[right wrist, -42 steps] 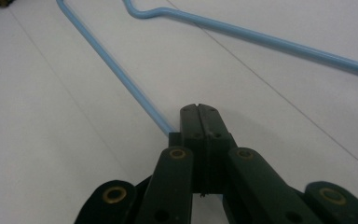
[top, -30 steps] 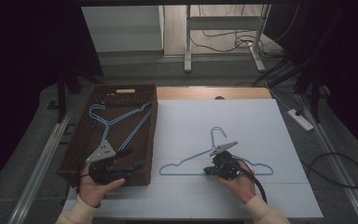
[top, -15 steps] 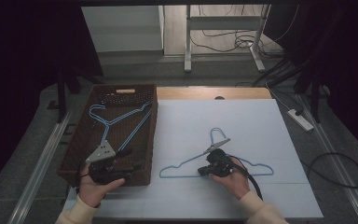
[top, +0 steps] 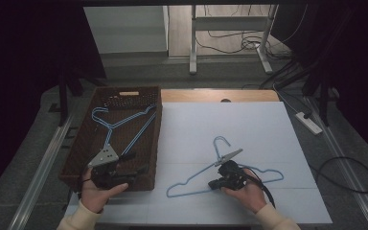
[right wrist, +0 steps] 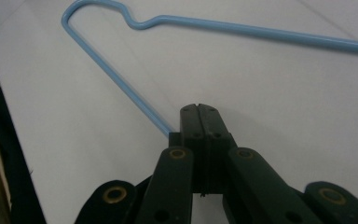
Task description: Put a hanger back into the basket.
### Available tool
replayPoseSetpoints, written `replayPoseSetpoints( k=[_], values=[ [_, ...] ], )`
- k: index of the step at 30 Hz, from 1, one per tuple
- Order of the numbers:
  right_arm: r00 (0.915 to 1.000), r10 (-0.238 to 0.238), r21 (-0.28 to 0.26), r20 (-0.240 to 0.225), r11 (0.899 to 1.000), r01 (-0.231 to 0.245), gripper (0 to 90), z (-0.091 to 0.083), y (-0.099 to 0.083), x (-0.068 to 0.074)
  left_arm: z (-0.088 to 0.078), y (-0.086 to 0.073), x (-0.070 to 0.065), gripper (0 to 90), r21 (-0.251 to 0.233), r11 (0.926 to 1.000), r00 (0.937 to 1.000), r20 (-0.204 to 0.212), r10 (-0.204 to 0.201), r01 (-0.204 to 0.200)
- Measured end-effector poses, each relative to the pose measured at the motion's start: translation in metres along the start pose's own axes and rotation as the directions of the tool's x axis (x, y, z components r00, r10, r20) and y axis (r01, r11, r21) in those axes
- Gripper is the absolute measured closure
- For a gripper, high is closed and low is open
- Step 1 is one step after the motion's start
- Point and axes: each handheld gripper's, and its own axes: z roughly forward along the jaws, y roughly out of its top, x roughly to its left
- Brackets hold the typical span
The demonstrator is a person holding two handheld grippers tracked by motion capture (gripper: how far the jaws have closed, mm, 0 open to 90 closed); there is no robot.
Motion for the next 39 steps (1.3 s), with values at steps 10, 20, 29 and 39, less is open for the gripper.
replayPoseSetpoints(
  k=[10, 20, 29, 39],
  values=[
    [0.9994, -0.026, 0.024, -0.024, 0.999, 0.026, 90.0, -0.01, -0.017, 0.004, 0.0, 0.0, 0.0, 32.2, 0.0, 1.0, 1.0, 0.0, -0.001, 0.001],
    [0.9831, 0.072, -0.191, 0.169, 0.981, -0.039, 70.7, -0.032, 0.005, -0.029, 0.001, 0.0, 0.0, 32.1, -0.003, 1.0, 1.0, 0.001, -0.001, 0.001],
    [0.9534, 0.178, -0.213, 0.243, 0.969, -0.127, 58.9, -0.012, 0.045, -0.066, 0.001, -0.001, 0.001, 31.8, -0.002, 1.0, 1.0, 0.004, -0.003, 0.003],
    [0.9244, 0.159, -0.133, 0.347, 0.984, -0.119, 67.1, 0.014, 0.071, -0.069, 0.0, -0.001, 0.002, 31.8, -0.004, 1.0, 1.0, 0.005, -0.003, 0.003]
  ],
)
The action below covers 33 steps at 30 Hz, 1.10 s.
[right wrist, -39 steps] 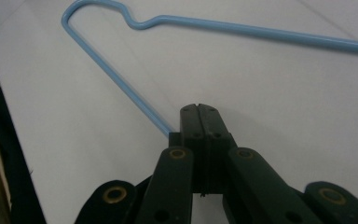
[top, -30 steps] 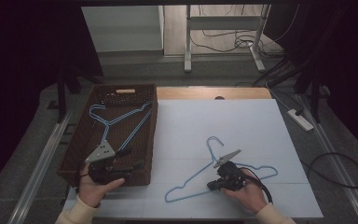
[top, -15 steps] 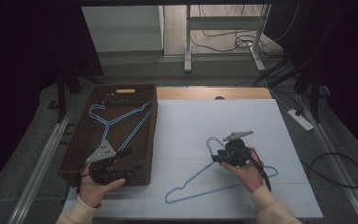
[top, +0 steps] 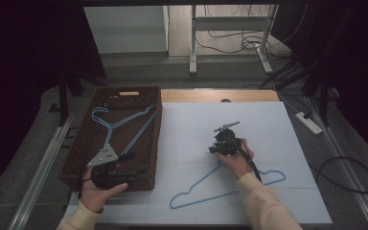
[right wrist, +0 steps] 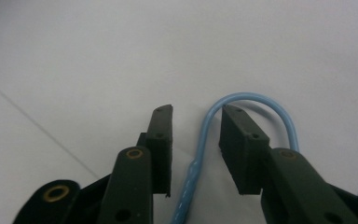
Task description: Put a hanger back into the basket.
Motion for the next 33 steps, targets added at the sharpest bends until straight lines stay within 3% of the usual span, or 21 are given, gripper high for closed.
replayPoseSetpoints(
  k=[4, 5, 10, 16, 22, 27, 33],
  values=[
    [0.999, -0.015, 0.03, 0.043, 0.999, 0.014, 80.3, 0.002, 0.001, 0.004, -0.001, 0.0, 0.0, 31.8, -0.002, 1.0, 1.0, 0.0, 0.001, -0.001],
    [0.9992, -0.006, 0.032, 0.041, 0.999, 0.004, 84.7, 0.002, 0.001, 0.004, 0.0, 0.0, 0.0, 31.8, -0.003, 1.0, 1.0, 0.001, 0.0, 0.0],
    [0.9979, 0.064, 0.025, -0.006, 0.998, -0.064, 87.4, 0.001, -0.001, 0.001, 0.001, 0.001, -0.005, 31.8, -0.001, 1.0, 0.9999, 0.007, 0.008, -0.008],
    [0.9979, 0.061, -0.049, -0.024, 0.997, -0.062, 87.6, -0.012, -0.004, 0.003, 0.003, 0.004, -0.014, 31.8, 0.002, 0.9998, 0.9995, 0.022, 0.021, -0.021],
    [0.9965, 0.042, -0.184, -0.072, 0.981, -0.054, 87.6, -0.049, -0.009, 0.005, 0.01, 0.008, -0.025, 31.6, 0.023, 0.9991, 0.9985, 0.043, 0.034, -0.035],
    [0.9954, 0.015, -0.245, -0.095, 0.969, -0.038, 87.5, -0.068, -0.015, 0.008, 0.027, 0.015, -0.041, 31.6, 0.052, 0.9974, 0.9963, 0.073, 0.047, -0.051],
    [0.9938, 0.005, -0.268, -0.111, 0.963, -0.035, 87.5, -0.074, -0.019, 0.009, 0.047, 0.022, -0.06, 31.5, 0.09, 0.9929, 0.992, 0.107, 0.068, -0.078]
  ],
)
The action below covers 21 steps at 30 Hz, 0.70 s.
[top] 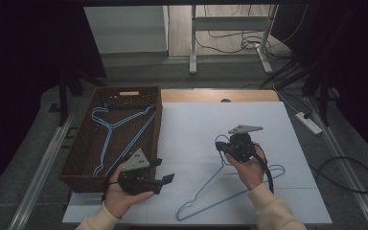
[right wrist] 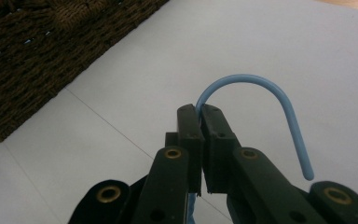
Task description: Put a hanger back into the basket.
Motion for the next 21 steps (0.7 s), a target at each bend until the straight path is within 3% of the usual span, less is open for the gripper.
replayPoseSetpoints(
  k=[7, 11, 12, 18, 21],
  values=[
    [1.0, 0.0, -0.015, -0.008, 1.0, 0.0, 87.5, -0.004, -0.001, 0.0, 0.032, 0.012, -0.021, 31.0, 0.066, 0.997, 0.9981, 0.05, 0.036, -0.04],
    [1.0, 0.001, -0.018, -0.008, 1.0, -0.001, 87.5, -0.004, -0.001, 0.001, 0.067, 0.013, -0.031, 31.1, 0.147, 0.9879, 0.9968, 0.07, 0.037, -0.047],
    [1.0, 0.001, -0.018, -0.008, 1.0, -0.001, 87.5, -0.004, -0.001, 0.001, 0.067, 0.013, -0.031, 31.3, 0.147, 0.9879, 0.9968, 0.07, 0.037, -0.047],
    [0.9999, 0.004, -0.017, -0.014, 1.0, -0.005, 87.5, -0.004, -0.002, 0.0, 0.102, 0.012, -0.032, 31.7, 0.213, 0.9768, 0.9968, 0.08, 0.008, -0.025],
    [0.9999, 0.005, -0.019, -0.014, 1.0, -0.005, 87.5, -0.004, -0.002, 0.0, 0.12, 0.011, -0.033, 33.0, 0.25, 0.9676, 0.9959, 0.089, 0.013, -0.035]
  ],
)
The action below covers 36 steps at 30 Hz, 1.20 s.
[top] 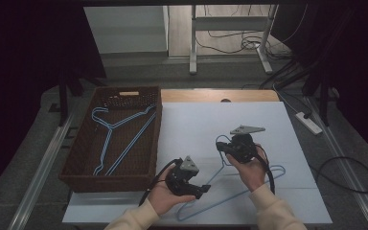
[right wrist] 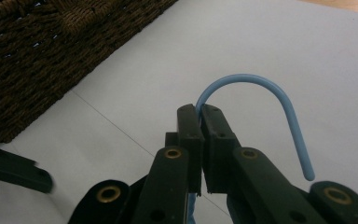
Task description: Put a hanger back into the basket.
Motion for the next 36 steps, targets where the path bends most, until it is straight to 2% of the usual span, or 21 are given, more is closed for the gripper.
replayPoseSetpoints(
  k=[4, 6, 7, 8, 13, 17, 19, 23, 26, 27, 31, 33, 35, 36],
  values=[
    [1.0, 0.0, -0.001, -0.001, 1.0, 0.0, 87.5, -0.001, 0.0, 0.0, 0.015, 0.002, 0.001, 41.7, 0.049, 0.9988, 0.9999, 0.012, -0.007, 0.006],
    [1.0, 0.001, -0.001, -0.002, 1.0, -0.001, 87.5, -0.001, 0.0, 0.0, 0.02, 0.002, 0.001, 52.7, 0.063, 0.9979, 0.9998, 0.014, -0.014, 0.013],
    [1.0, 0.0, -0.002, -0.002, 1.0, 0.0, 87.5, -0.001, 0.0, 0.0, 0.023, 0.003, 0.002, 64.3, 0.073, 0.9971, 0.9995, 0.021, -0.022, 0.02],
    [1.0, 0.0, -0.004, -0.002, 1.0, 0.0, 87.5, -0.001, 0.0, 0.0, 0.024, 0.003, 0.002, 67.7, 0.076, 0.9968, 0.9989, 0.037, -0.028, 0.025],
    [1.0, 0.007, -0.013, -0.004, 1.0, -0.007, 87.5, -0.003, -0.001, -0.002, 0.023, 0.003, 0.004, 83.3, 0.077, 0.9966, 0.998, 0.054, -0.033, 0.028],
    [1.0, 0.004, -0.021, -0.005, 1.0, -0.004, 87.5, -0.005, 0.0, -0.002, 0.02, 0.002, 0.007, 86.0, 0.07, 0.9964, 0.9977, 0.045, -0.05, 0.047],
    [0.9999, 0.01, -0.043, -0.011, 0.999, -0.01, 87.2, -0.009, 0.0, -0.003, 0.015, 0.002, 0.01, 86.7, 0.052, 0.9961, 0.9964, 0.043, -0.073, 0.071],
    [0.9994, 0.023, -0.067, -0.025, 0.997, -0.025, 86.1, -0.015, 0.0, -0.003, 0.011, 0.003, 0.008, 87.0, 0.035, 0.9964, 0.9963, 0.036, -0.078, 0.077],
    [0.9991, 0.026, -0.089, -0.035, 0.996, -0.029, 73.3, -0.025, -0.001, -0.001, 0.005, 0.005, 0.006, 87.1, 0.007, 0.9964, 0.9957, 0.035, -0.085, 0.085],
    [0.9992, 0.022, -0.105, -0.035, 0.994, -0.025, 67.6, -0.031, -0.002, 0.0, 0.0, 0.006, 0.007, 87.1, -0.017, 0.9954, 0.9946, 0.044, -0.094, 0.095],
    [0.9991, 0.006, -0.139, -0.041, 0.99, -0.012, 61.4, -0.042, -0.004, 0.002, -0.009, 0.008, 0.009, 87.1, -0.049, 0.9928, 0.9931, 0.048, -0.107, 0.109],
    [0.9974, -0.009, -0.175, -0.071, 0.985, -0.004, 56.4, -0.056, -0.01, 0.002, -0.014, 0.009, 0.01, 87.2, -0.063, 0.9916, 0.9928, 0.045, -0.111, 0.113],
    [0.9972, -0.013, -0.182, -0.074, 0.983, 0.0, 55.1, -0.059, -0.012, 0.001, -0.02, 0.01, 0.01, 87.2, -0.082, 0.9895, 0.9922, 0.049, -0.115, 0.119],
    [0.9967, -0.026, -0.197, -0.077, 0.98, 0.011, 52.3, -0.068, -0.02, -0.001, -0.025, 0.011, 0.011, 87.2, -0.097, 0.9873, 0.9914, 0.051, -0.121, 0.125]
  ],
)
